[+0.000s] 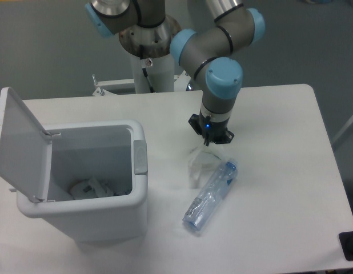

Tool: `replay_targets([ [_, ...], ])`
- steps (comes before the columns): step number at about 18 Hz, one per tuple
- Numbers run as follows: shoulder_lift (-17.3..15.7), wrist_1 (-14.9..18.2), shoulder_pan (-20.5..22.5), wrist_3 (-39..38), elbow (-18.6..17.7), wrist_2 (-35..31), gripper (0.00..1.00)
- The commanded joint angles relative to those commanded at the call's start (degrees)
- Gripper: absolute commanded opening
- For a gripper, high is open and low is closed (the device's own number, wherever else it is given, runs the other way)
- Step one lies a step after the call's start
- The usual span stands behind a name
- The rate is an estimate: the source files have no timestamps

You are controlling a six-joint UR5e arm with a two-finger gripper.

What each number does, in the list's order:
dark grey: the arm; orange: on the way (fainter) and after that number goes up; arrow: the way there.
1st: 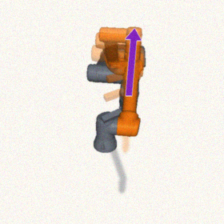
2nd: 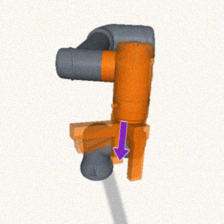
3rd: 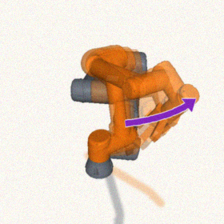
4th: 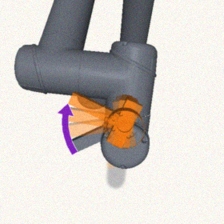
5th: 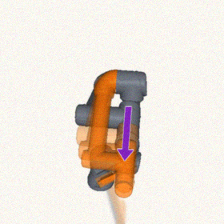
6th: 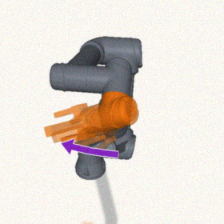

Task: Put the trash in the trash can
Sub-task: 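Close the gripper on the plastic bag and lift it, then carry the bag over the trash can and open the gripper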

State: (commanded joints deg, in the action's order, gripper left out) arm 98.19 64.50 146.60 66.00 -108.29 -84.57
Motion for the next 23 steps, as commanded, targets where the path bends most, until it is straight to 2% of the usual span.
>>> replay_targets([
  [3,-2.55,-0.34,0.79,-0.70,3.86,9.22,0.00],
  [5,-3.70,-0.34,4.03,-1.66,7.55,15.20,0.00],
  [7,-4.32,-1.04,5.44,-8.13,10.36,22.31,0.00],
  [9,-4.93,-3.23,5.89,-15.96,13.09,27.16,0.00],
  [12,-7.03,-5.88,5.10,-26.86,16.08,28.50,0.00],
  [14,-8.88,-6.14,4.49,-31.36,16.70,28.50,0.00],
  [16,-10.90,-6.14,1.69,-35.14,16.01,28.33,0.00],
  [18,-11.61,-6.06,-1.22,-35.94,16.35,28.50,0.00],
  [20,-12.66,-6.23,-5.95,-35.95,14.17,27.80,0.00],
  [23,-12.58,-6.32,-9.83,-35.95,13.28,27.71,0.00],
])
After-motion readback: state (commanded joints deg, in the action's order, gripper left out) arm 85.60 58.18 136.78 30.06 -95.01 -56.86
